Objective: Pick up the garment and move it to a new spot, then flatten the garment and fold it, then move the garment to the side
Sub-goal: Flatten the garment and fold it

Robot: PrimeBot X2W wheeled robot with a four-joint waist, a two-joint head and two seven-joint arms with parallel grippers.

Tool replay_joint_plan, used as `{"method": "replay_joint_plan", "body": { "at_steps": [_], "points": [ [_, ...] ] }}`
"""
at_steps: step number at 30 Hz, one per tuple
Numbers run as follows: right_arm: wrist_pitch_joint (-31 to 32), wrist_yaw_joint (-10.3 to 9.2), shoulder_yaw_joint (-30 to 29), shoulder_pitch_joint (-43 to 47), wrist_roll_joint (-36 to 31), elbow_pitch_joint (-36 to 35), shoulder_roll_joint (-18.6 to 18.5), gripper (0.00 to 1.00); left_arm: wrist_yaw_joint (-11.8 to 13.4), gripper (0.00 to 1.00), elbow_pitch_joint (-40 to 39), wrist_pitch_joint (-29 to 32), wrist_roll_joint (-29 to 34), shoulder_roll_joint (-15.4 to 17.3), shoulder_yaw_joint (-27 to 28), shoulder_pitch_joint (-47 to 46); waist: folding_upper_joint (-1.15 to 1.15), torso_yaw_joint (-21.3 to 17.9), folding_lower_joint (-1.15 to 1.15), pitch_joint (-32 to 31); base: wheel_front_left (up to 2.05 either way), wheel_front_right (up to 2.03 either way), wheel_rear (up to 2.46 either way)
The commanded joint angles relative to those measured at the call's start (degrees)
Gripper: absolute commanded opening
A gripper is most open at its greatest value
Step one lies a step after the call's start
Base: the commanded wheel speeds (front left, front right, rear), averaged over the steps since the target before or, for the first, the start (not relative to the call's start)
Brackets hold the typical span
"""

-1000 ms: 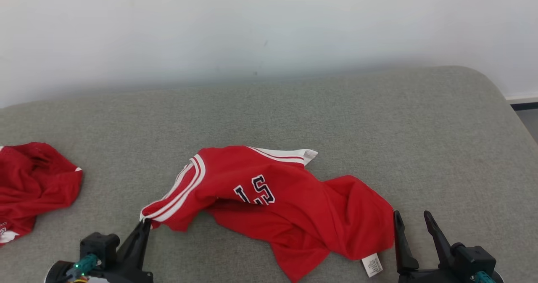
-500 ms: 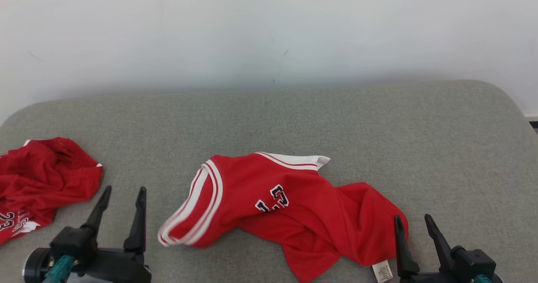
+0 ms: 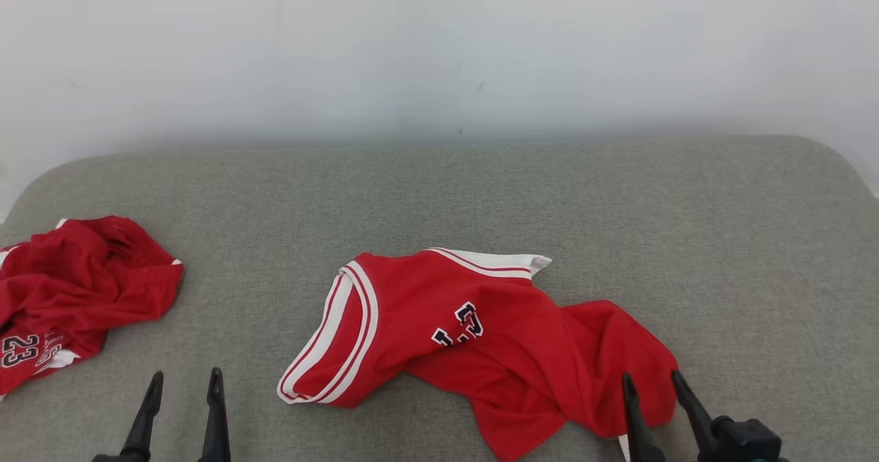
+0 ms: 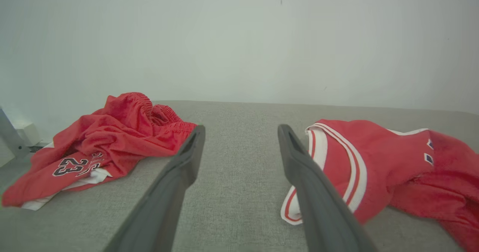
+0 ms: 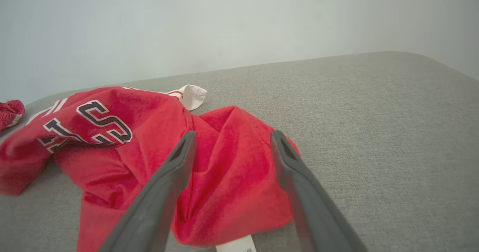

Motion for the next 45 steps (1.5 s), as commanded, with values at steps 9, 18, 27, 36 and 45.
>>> {"method": "replay_joint_plan", "body": {
  "at_steps": [9,18,27,36,45],
  "points": [
    [-0.05,0.2,4.77,-1.42,-1.33,5.13,0.0,1.0,-2.32,1.0,2.79,-0.21,3.44,-2.66,2.69,-0.98,0.0,1.68,0.0,-0.03,0.0,0.0,0.0],
    [-0.05,0.2,7.41,-7.64,-6.02,19.0,-0.01,0.55,-3.18,1.0,3.34,-0.21,4.53,-4.23,2.38,-1.43,0.0,2.53,0.0,0.22,0.0,0.0,0.0],
    [-0.05,0.2,6.0,-13.05,-6.63,18.19,-1.7,0.0,-3.25,1.0,3.49,-0.2,4.56,-4.93,1.89,-2.3,0.0,2.89,0.0,0.79,0.0,0.0,0.0],
    [-0.04,0.2,9.24,-21.5,-6.11,13.77,-7.25,0.0,-3.28,1.0,3.12,-0.2,3.76,-5.33,0.83,-3.11,0.0,2.58,0.0,2.16,0.0,0.0,0.0],
    [2.51,0.2,14.23,-38.6,-3.11,22.78,-13.41,0.0,-3.22,1.0,3.8,-0.21,2.89,-5.54,-2.01,-6.31,0.0,5.38,0.0,6.01,0.0,0.0,0.0]
  ]
}}
